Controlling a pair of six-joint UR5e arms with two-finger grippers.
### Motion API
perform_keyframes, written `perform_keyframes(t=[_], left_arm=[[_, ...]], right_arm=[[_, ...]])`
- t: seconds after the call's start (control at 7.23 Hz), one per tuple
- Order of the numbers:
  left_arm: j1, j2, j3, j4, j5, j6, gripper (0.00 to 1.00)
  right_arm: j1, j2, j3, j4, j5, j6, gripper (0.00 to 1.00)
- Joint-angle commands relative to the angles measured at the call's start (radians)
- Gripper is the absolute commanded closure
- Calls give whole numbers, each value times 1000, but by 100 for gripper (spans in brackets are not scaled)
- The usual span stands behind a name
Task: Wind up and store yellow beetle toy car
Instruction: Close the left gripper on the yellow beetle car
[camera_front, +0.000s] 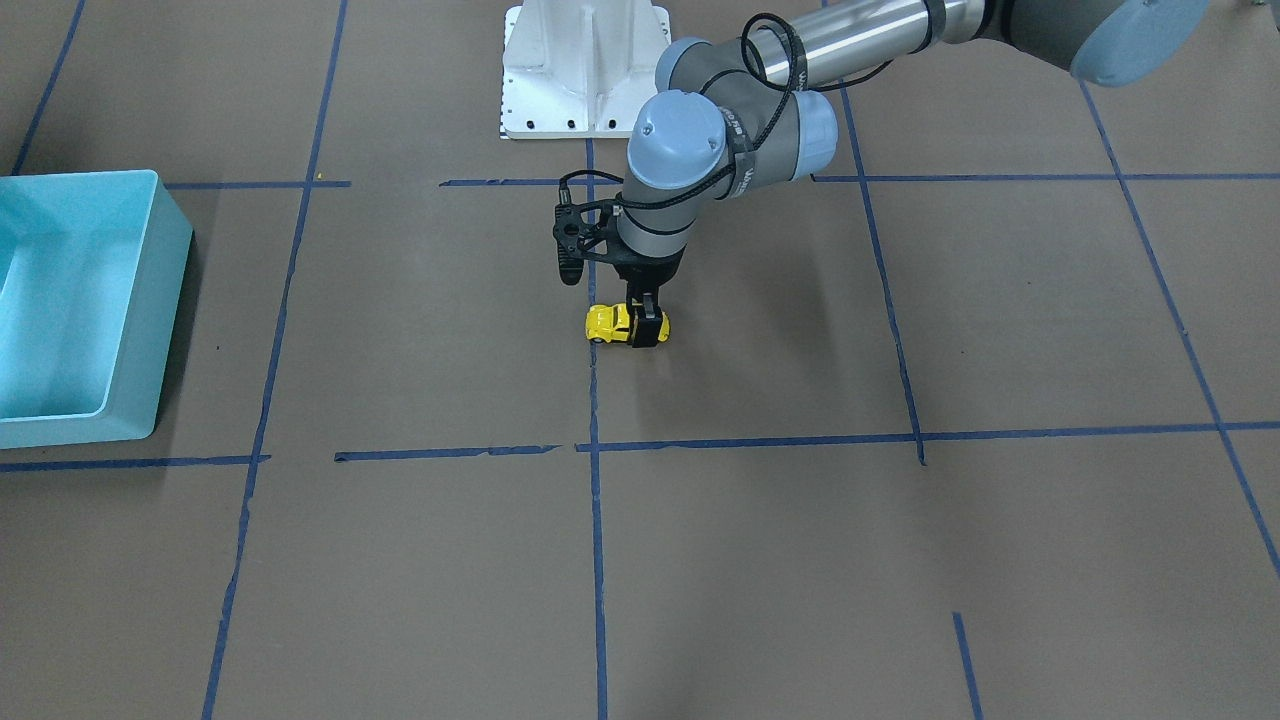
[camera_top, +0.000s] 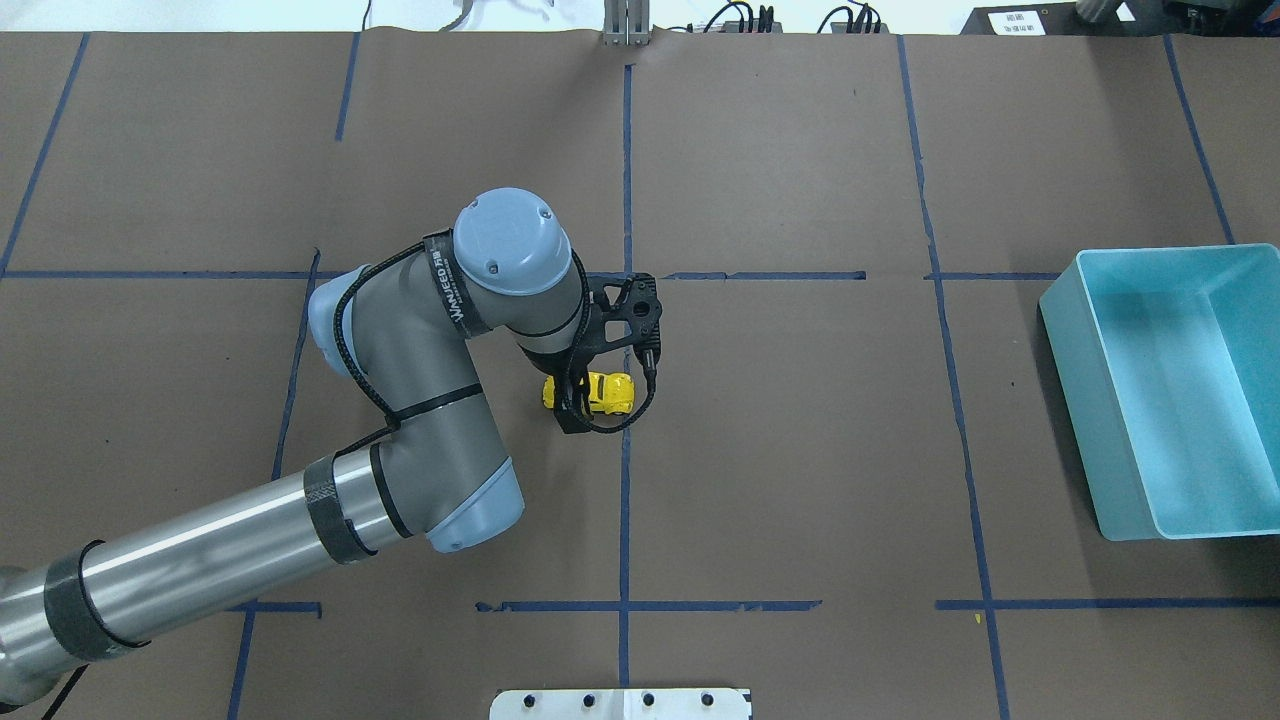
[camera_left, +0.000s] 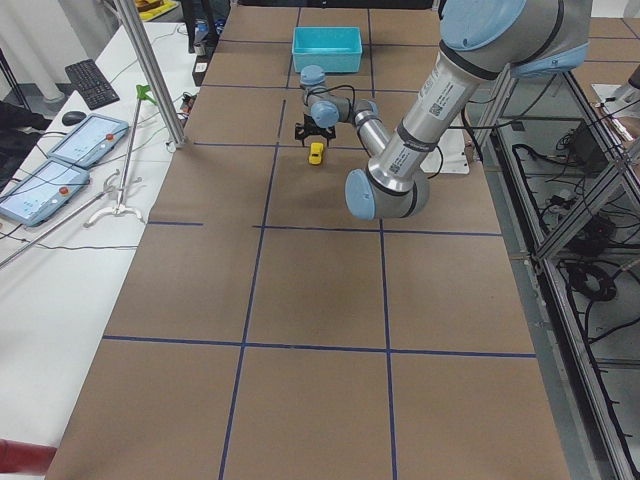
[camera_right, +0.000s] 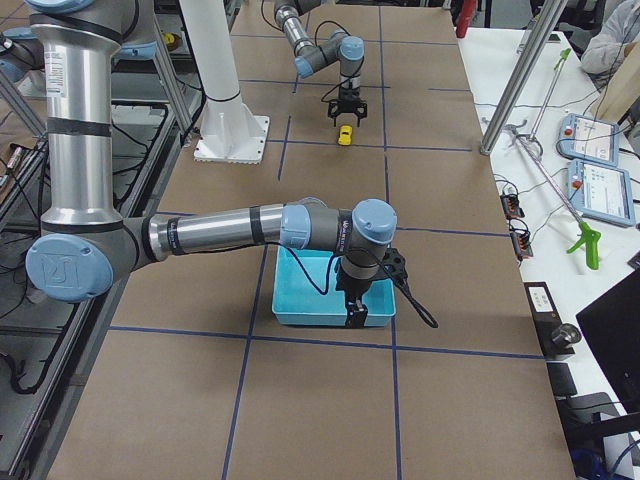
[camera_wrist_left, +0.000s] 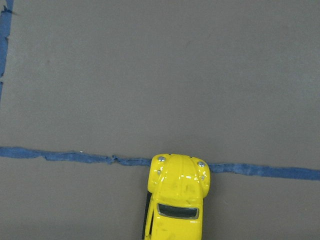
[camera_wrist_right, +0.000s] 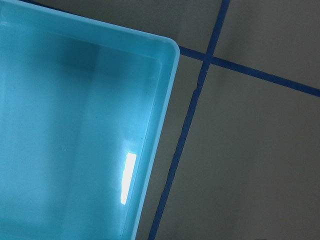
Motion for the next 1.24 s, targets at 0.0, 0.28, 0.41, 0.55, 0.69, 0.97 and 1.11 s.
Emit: perform_keyframes(t=[0.0, 0.28, 0.41, 0.55, 0.69, 0.97, 1.11], left_arm=[[1, -1, 16, -13, 3, -1, 1], [7, -2, 42, -48, 3, -4, 1], [10, -2, 50, -50, 3, -4, 2], [13, -4, 50, -50, 3, -4, 4], [19, -2, 50, -50, 3, -2, 10], [18, 5, 51, -75, 3, 1, 40], [15, 7, 53, -97, 3, 2, 62]], right_arm=[[0, -1, 0, 0, 0, 0, 0], [0, -1, 1, 0, 0, 0, 0], [0, -1, 0, 0, 0, 2, 0], [0, -1, 0, 0, 0, 2, 0], [0, 1, 0, 0, 0, 2, 0], [0, 1, 0, 0, 0, 2, 0], [0, 1, 1, 0, 1, 2, 0]])
